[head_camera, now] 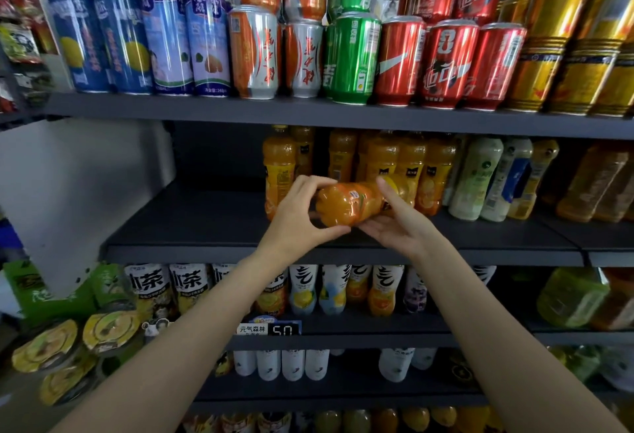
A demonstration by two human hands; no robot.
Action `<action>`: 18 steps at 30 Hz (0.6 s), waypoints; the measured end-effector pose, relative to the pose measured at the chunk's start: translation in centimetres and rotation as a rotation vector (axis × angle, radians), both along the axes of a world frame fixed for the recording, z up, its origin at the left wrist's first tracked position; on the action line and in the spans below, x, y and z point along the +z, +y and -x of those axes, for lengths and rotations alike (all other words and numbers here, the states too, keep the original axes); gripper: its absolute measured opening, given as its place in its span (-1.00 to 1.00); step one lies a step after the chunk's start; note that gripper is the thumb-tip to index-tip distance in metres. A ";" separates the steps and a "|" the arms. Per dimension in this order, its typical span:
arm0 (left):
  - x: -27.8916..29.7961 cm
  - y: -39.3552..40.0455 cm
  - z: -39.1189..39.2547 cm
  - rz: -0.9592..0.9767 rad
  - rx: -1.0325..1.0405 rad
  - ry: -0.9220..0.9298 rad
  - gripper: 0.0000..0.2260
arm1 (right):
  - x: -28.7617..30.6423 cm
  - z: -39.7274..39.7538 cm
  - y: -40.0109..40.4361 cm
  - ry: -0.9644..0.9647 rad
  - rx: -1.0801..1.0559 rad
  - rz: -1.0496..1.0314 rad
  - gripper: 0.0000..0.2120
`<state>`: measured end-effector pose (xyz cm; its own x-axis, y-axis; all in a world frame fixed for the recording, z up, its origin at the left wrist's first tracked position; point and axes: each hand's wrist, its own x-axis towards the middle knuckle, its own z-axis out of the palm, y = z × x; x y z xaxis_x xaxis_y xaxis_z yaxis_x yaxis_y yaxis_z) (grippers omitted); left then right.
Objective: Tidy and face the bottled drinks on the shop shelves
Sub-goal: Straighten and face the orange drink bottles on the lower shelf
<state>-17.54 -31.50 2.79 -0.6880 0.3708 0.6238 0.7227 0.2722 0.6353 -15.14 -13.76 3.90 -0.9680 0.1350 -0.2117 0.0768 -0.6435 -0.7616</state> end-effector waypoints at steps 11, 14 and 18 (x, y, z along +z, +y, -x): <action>-3.1 -2.0 3.8 0.215 0.150 -0.097 -0.42 | -3.2 2.3 -1.1 0.098 -0.226 -0.371 -0.28; -3.7 -2.4 5.2 0.224 0.259 -0.113 -0.40 | -3.7 4.3 -1.8 0.126 -0.255 -0.585 -0.24; -3.8 -2.9 7.3 0.131 0.411 -0.161 -0.42 | -3.8 7.5 -2.7 0.237 -0.342 -0.974 -0.19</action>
